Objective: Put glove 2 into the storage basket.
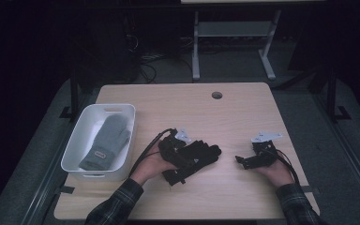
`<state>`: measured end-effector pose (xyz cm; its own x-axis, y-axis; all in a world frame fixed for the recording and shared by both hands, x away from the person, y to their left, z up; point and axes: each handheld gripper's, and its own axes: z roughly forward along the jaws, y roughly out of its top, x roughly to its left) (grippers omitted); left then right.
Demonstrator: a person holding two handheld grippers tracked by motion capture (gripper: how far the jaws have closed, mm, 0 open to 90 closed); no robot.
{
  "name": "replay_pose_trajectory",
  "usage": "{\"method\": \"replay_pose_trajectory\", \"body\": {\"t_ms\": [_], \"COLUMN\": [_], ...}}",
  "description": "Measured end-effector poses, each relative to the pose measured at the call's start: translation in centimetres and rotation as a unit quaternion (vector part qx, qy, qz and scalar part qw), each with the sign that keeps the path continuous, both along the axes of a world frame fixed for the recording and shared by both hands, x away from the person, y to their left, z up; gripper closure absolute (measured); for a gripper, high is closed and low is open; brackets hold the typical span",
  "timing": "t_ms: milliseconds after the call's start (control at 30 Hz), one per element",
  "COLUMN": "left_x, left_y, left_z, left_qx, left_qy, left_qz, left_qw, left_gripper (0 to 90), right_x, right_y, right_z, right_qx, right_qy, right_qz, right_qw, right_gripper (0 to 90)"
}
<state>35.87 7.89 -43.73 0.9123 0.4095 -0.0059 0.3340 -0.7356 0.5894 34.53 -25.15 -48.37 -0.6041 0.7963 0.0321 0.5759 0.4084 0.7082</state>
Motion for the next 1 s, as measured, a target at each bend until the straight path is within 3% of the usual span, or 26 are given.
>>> {"method": "replay_pose_trajectory", "body": {"t_ms": [200, 333, 433, 567, 733, 833, 1000], "left_x": [0.7, 1.0, 1.1, 1.0, 0.8, 0.9, 1.1], "left_y": [-0.5, -0.2, 0.0, 0.0, 0.2, 0.4, 0.6], "left_z": [-1.7, -2.1, -2.5, -2.4, -2.0, -1.9, -1.8], "left_qx": [0.023, 0.013, -0.006, -0.003, -0.011, -0.025, -0.031], "left_qy": [0.018, 0.032, 0.033, 0.032, 0.039, 0.066, 0.088], "left_qz": [-0.003, -0.004, 0.004, -0.005, -0.027, -0.041, -0.029], "left_qw": [0.9996, 0.9994, 0.9994, 0.9995, 0.9988, 0.9967, 0.9952], "left_gripper": [14.8, 14.9, 13.1, 14.8, 36.0, 60.1, 68.5], "right_x": [0.0, 0.0, 0.0, -0.1, -0.1, -0.1, -0.1], "right_y": [0.0, 0.0, 0.0, 0.1, 0.1, 0.1, 0.1], "right_z": [0.0, 0.0, 0.0, 0.0, 0.0, 0.0, 0.0], "right_qx": [0.001, 0.001, 0.001, 0.002, 0.002, 0.002, 0.002], "right_qy": [0.001, 0.001, 0.001, 0.003, 0.004, 0.004, 0.004], "right_qz": [0.001, 0.002, 0.002, 0.001, 0.001, 0.001, 0.001], "right_qw": [1.0, 1.0, 1.0, 1.0, 1.0, 1.0, 1.0], "right_gripper": [3.3, 3.3, 3.3, 3.3, 3.3, 3.3, 3.3]}}
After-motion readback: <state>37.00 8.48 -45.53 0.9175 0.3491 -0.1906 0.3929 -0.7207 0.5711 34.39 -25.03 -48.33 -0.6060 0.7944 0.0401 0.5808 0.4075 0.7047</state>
